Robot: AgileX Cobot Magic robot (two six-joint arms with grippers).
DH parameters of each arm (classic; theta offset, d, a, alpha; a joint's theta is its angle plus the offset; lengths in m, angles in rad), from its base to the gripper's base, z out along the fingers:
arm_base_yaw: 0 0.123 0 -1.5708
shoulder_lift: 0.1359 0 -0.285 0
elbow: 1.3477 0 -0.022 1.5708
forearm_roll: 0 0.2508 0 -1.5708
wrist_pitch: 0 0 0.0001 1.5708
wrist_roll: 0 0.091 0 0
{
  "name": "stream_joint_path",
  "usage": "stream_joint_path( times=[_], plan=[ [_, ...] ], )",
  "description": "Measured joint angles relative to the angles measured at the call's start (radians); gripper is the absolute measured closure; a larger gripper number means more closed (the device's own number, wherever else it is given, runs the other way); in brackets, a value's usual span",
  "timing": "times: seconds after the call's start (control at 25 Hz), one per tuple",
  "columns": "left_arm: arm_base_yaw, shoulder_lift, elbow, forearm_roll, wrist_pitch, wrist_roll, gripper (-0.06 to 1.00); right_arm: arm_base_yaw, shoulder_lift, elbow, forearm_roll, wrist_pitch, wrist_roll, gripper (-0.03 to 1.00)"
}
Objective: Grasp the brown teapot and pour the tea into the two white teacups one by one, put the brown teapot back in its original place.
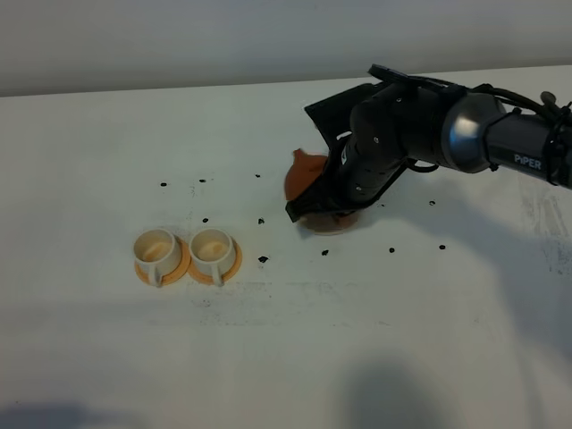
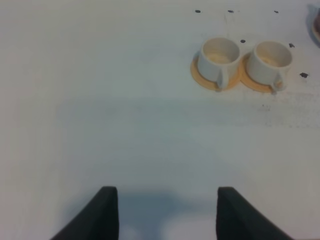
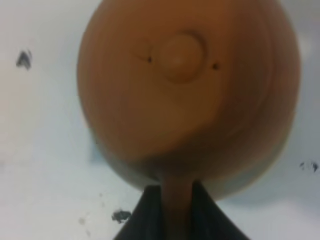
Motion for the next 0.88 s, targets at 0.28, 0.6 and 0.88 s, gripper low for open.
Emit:
stream_joint_path(
  times=[0.28,0.6,0.88],
  plan=[
    [0.0,0.0,0.0,0.0,0.0,0.0,0.5,0.0,-0.006,0.0,-0.014,0.001,-0.009,0.86],
    [0.0,0.0,0.0,0.0,0.0,0.0,0.5,0.0,-0.053,0.0,-0.05,-0.001,-0.009,0.86],
    [0.0,0.0,0.0,0.0,0.0,0.0,0.5,0.007,-0.098,0.002,-0.078,0.02,-0.023,0.86]
  ],
)
